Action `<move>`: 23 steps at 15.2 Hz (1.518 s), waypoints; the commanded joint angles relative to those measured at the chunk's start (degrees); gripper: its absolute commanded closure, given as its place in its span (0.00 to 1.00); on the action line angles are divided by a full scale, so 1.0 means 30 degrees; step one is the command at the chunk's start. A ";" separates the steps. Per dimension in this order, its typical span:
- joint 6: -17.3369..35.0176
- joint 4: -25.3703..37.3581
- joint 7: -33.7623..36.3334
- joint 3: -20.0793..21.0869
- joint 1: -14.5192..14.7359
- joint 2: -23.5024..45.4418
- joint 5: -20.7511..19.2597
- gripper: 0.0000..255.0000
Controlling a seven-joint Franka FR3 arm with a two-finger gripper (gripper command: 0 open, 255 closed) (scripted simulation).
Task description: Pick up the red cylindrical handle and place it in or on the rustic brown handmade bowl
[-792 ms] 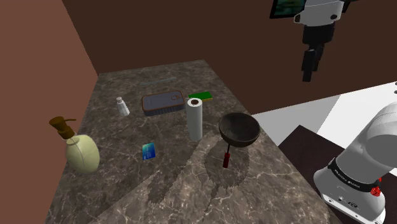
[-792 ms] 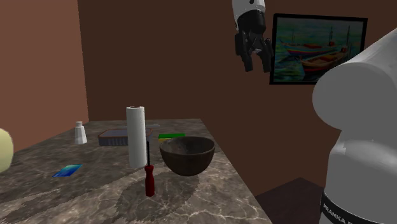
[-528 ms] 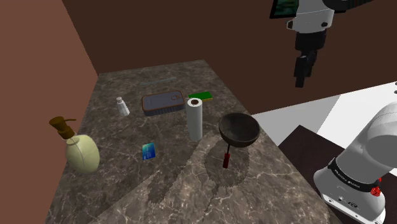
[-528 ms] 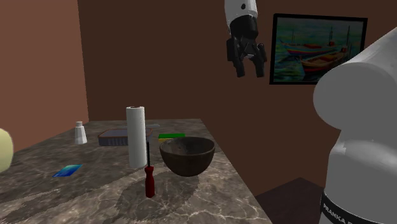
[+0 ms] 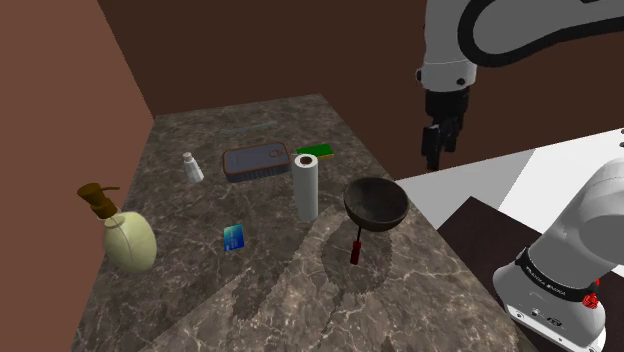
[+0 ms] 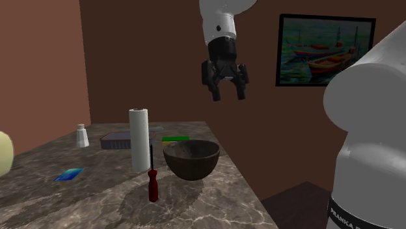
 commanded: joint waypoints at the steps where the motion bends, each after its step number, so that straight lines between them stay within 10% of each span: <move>1: 0.0886 0.0032 0.0884 0.0709 0.0252 0.0895 0.0600 0.00; 23: 0.9551 0.3322 0.8604 0.5660 0.1916 1.2642 0.1184 0.00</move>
